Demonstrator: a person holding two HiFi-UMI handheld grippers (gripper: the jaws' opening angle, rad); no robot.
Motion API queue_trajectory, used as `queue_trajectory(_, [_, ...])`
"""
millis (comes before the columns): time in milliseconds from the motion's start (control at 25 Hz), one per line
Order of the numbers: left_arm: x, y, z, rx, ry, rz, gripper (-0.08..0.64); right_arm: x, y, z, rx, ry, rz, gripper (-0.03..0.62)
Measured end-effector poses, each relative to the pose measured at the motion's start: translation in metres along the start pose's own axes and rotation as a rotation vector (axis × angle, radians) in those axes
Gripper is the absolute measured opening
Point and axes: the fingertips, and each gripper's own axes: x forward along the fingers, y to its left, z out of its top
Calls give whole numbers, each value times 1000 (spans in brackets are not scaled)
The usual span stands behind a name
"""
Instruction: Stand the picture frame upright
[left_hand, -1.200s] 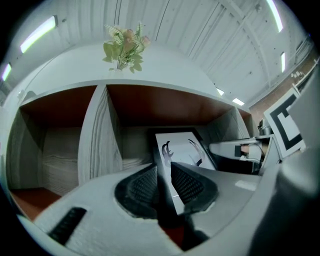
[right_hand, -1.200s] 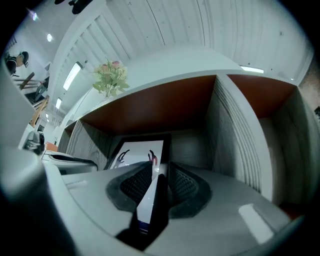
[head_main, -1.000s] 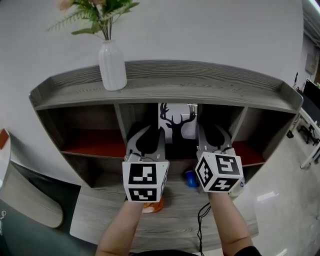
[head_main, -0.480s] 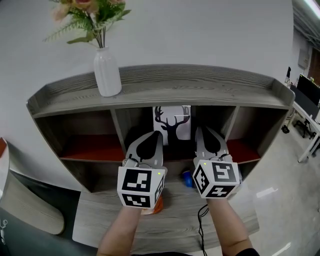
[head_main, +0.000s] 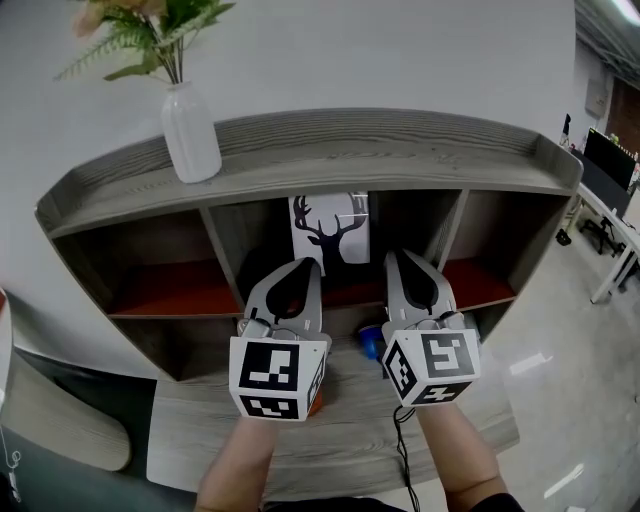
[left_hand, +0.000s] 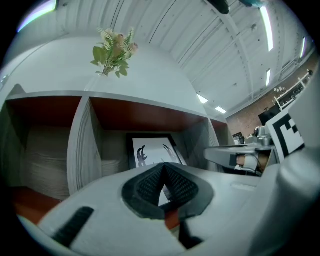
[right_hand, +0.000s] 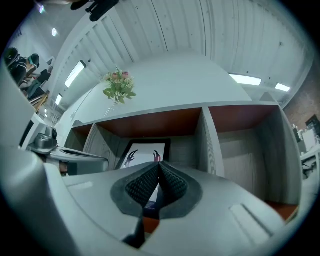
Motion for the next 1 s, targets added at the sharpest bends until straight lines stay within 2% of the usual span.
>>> queue_trajectory(280, [-20, 2, 3, 25, -38, 30, -4, -19, 9, -2, -18, -8, 9, 0])
queue_trajectory(560, [-44, 7, -5, 23, -39, 56, -3, -37, 22, -3, -92, -19, 4, 0])
queue_trajectory(1000, [-65, 6, -24, 30, -24, 65, -3, -57, 32, -26, -46, 28, 18, 0])
